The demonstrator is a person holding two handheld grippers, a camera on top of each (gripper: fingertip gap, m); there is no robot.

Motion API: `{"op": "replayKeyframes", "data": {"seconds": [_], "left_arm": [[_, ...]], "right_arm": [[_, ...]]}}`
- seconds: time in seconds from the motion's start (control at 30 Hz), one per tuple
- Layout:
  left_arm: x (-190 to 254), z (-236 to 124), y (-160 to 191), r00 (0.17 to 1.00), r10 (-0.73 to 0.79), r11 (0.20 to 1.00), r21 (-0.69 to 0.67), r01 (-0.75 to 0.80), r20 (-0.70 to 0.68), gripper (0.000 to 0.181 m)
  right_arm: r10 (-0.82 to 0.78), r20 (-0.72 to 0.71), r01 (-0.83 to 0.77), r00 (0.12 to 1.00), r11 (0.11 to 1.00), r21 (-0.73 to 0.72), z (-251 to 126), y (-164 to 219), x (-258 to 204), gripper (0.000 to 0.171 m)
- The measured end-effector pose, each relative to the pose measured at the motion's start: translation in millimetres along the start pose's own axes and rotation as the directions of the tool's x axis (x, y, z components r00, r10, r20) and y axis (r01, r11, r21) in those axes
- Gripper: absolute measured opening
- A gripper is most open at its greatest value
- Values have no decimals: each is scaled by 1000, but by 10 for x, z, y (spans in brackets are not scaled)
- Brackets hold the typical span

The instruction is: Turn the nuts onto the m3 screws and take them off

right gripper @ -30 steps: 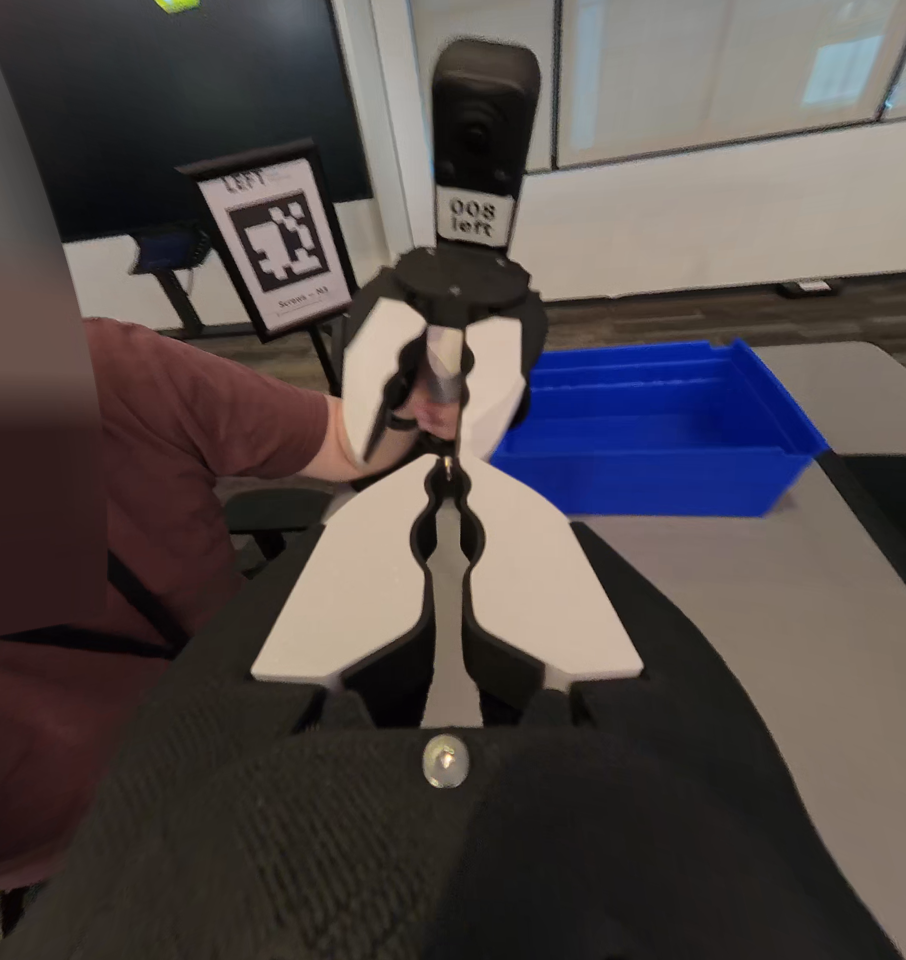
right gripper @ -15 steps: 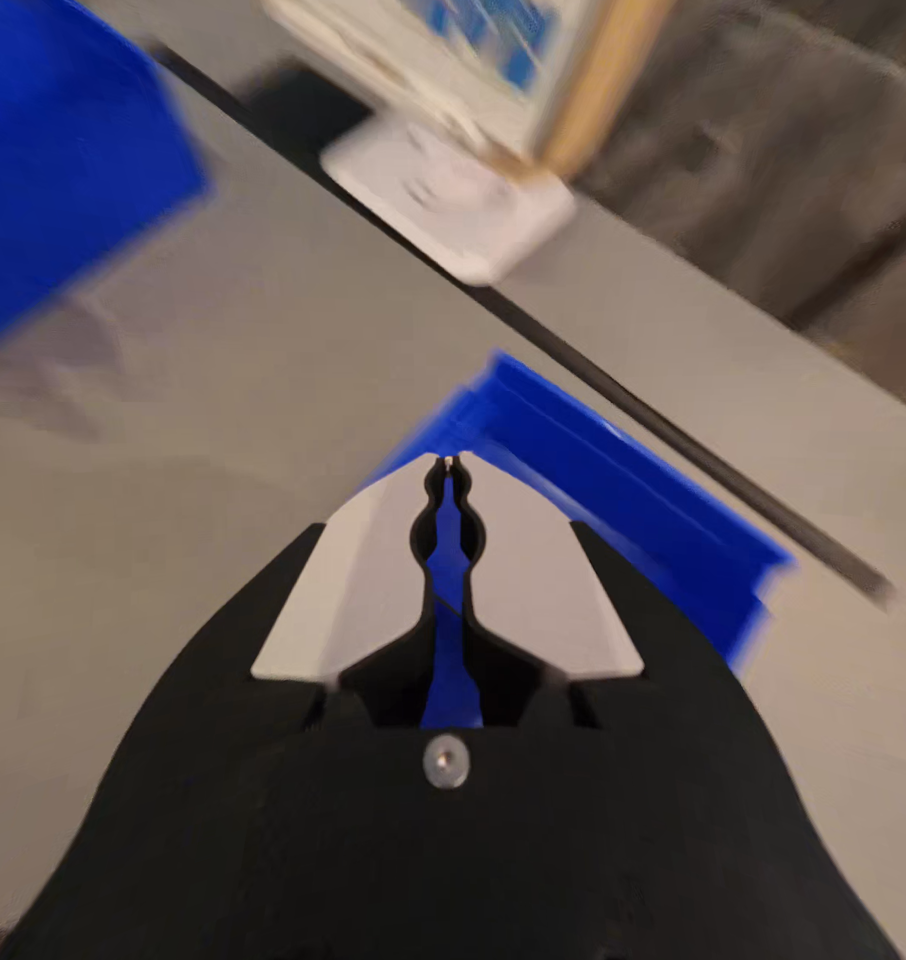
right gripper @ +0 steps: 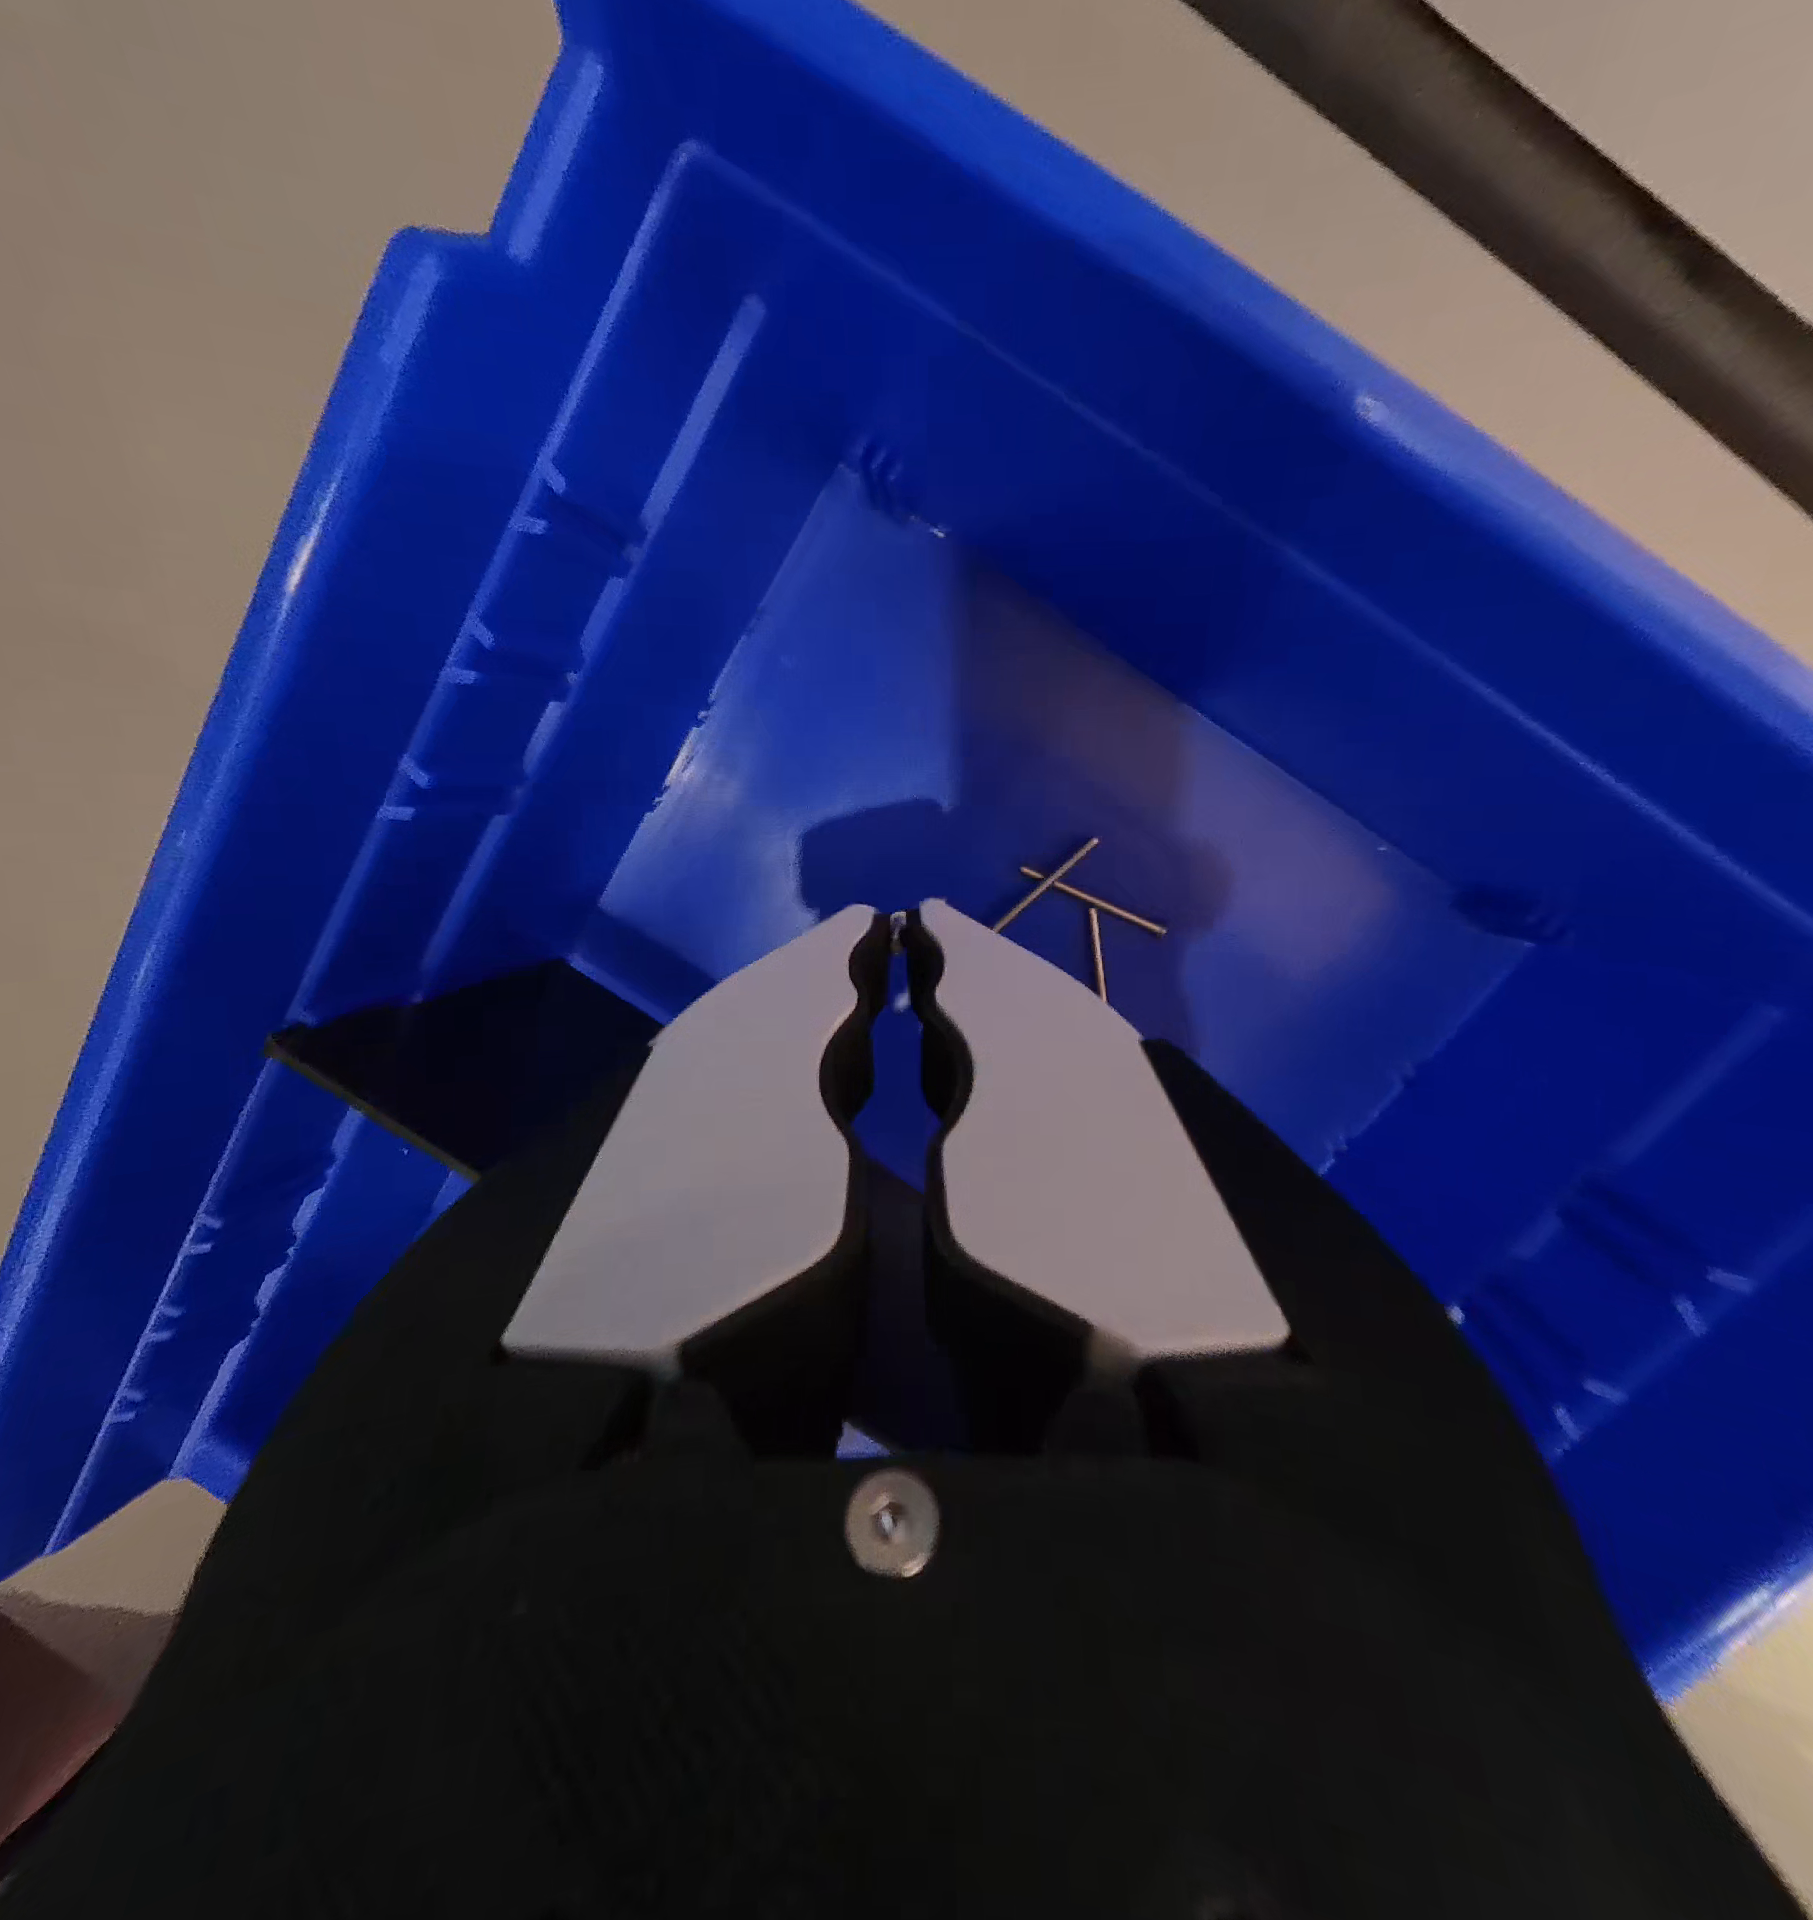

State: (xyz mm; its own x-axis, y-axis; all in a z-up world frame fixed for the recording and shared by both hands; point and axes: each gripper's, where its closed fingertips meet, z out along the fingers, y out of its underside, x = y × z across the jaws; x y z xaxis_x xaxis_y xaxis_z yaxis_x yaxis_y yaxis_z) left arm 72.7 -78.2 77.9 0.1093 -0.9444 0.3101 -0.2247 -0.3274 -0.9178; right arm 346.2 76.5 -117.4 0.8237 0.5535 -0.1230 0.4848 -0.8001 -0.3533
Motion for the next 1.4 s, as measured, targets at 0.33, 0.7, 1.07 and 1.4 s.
{"op": "replayKeyframes", "data": {"seconds": [0.33, 0.7, 1.07, 1.4], "left_arm": [[-116, -361, -197, 992, 63, 996, 59, -70, 110, 33], [-526, -1944, -399, 777, 91, 972, 116, -206, 622, 46], [-1379, -3227, 955, 389, -186, 927, 30, 374, 902, 47], [-1662, -3207, 1295, 371, -221, 874, 14, 486, 902, 42]], "right_arm": [[10, -44, 4, 999, 956, 294, -597, -231, 150, 20], [129, -260, 152, 957, 540, 828, -2344, -23, 63, 44], [333, -325, -65, 885, 780, 622, -1773, 487, 479, 45], [334, -436, -65, 836, 848, 526, -1614, 810, 687, 45]]}}
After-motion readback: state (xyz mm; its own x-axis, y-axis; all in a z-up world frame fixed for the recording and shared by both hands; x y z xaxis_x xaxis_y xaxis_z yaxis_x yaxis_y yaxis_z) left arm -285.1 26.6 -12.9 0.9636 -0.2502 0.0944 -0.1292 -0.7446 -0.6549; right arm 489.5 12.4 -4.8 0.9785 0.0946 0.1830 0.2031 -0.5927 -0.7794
